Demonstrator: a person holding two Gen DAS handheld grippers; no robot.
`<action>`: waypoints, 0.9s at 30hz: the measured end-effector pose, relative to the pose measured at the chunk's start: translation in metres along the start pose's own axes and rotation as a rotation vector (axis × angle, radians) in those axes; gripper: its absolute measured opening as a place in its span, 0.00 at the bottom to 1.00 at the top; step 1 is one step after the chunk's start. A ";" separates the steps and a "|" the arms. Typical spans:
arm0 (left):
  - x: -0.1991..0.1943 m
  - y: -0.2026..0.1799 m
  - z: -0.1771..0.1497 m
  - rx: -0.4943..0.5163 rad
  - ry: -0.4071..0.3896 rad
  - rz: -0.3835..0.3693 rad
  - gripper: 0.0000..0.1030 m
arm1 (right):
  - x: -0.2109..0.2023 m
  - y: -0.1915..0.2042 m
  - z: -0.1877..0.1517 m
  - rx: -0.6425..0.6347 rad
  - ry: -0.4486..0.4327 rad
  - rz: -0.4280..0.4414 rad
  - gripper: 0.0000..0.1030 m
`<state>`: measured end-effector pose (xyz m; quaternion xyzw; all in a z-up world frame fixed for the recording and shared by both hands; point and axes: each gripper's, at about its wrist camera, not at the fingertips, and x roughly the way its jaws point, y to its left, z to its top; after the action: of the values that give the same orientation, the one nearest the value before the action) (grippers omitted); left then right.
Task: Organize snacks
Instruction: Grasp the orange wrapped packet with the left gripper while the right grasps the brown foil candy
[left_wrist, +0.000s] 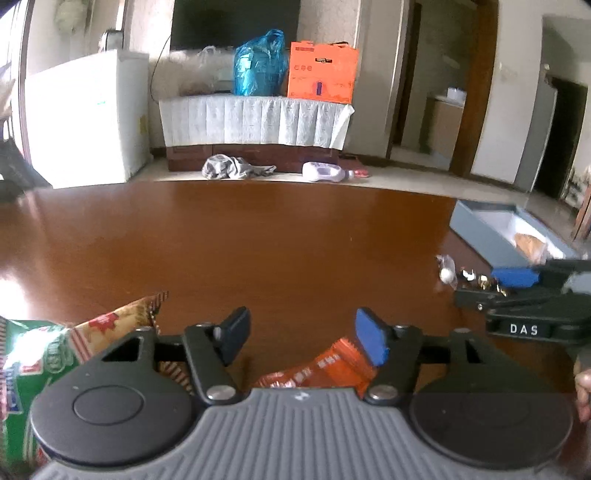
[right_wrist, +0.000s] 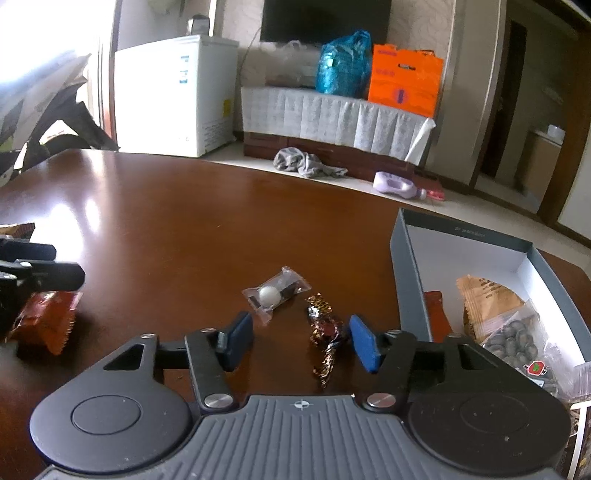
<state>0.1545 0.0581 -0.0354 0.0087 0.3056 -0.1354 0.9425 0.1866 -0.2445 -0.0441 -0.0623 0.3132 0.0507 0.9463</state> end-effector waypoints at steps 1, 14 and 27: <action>-0.003 -0.006 -0.002 0.023 -0.005 0.009 0.66 | 0.000 0.002 0.000 -0.007 0.003 0.013 0.74; -0.003 -0.042 -0.019 0.123 0.061 0.061 0.63 | -0.007 0.003 -0.005 -0.027 0.003 0.026 0.82; 0.018 -0.052 -0.013 0.115 0.049 0.019 0.64 | -0.011 0.001 -0.007 -0.073 -0.003 -0.044 0.81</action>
<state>0.1472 0.0045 -0.0534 0.0693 0.3201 -0.1434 0.9339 0.1731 -0.2457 -0.0432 -0.1037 0.3080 0.0412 0.9448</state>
